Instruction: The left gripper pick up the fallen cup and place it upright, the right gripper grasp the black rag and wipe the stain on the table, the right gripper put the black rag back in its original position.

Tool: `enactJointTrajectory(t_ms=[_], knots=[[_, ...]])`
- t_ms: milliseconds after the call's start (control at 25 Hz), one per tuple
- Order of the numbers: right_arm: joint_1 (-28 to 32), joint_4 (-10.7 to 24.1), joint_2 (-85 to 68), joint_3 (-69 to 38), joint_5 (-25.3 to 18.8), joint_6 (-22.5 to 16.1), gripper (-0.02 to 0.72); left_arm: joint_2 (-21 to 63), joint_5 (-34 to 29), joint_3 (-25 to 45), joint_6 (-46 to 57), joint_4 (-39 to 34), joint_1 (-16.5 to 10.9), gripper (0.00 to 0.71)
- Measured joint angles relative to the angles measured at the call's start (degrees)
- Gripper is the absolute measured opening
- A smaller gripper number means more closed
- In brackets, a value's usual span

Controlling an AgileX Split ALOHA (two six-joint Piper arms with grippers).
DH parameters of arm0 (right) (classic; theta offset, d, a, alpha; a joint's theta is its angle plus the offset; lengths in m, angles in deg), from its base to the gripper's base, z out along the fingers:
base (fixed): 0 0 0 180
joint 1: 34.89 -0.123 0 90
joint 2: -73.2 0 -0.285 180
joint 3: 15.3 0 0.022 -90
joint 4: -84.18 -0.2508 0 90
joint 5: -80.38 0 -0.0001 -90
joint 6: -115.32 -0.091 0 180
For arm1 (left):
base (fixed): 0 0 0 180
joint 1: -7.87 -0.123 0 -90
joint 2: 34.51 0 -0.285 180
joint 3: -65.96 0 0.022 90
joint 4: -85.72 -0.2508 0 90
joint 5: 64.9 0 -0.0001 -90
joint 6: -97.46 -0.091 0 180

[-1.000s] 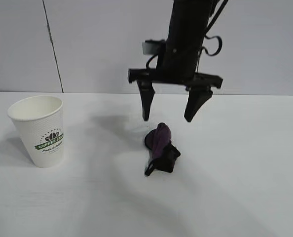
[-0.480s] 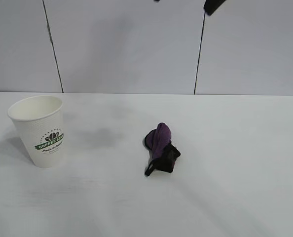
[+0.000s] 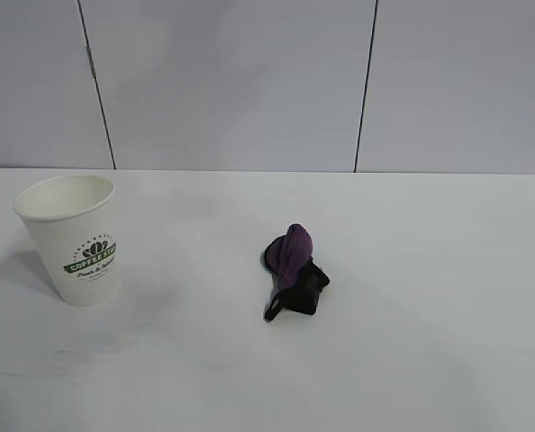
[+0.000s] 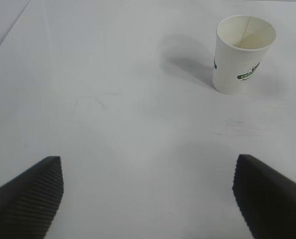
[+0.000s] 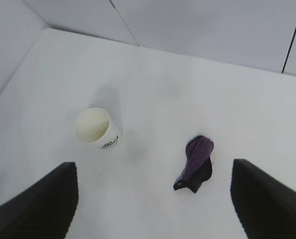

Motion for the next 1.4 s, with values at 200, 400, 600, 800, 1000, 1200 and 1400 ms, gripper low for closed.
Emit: enactJointTrajectory(t_ms=[200,400,600,800,1000,1200,1400], knots=[[0.0,3.0,-12.9,-9.9,0.0,0.1,0.580,0.0,0.0,0.0,0.0,0.0,0.0,0.663],[0.0,6.0,-24.3,-20.4,0.0,0.1,0.580,0.0,0.0,0.0,0.0,0.0,0.0,0.663],[3.0,6.8,-33.6,-32.3,0.0,0.1,0.580,0.0,0.0,0.0,0.0,0.0,0.0,0.663],[10.4,6.7,-39.9,-44.8,0.0,0.1,0.580,0.0,0.0,0.0,0.0,0.0,0.0,0.663],[18.1,5.3,-45.5,-57.7,2.3,0.1,0.580,0.0,0.0,0.0,0.0,0.0,0.0,0.663],[23.9,4.8,-52.0,-68.0,6.9,0.1,0.580,0.0,0.0,0.0,0.0,0.0,0.0,0.663],[24.8,4.5,-56.9,-74.5,8.2,0.6,0.580,0.0,0.0,0.0,0.0,0.0,0.0,0.663]])
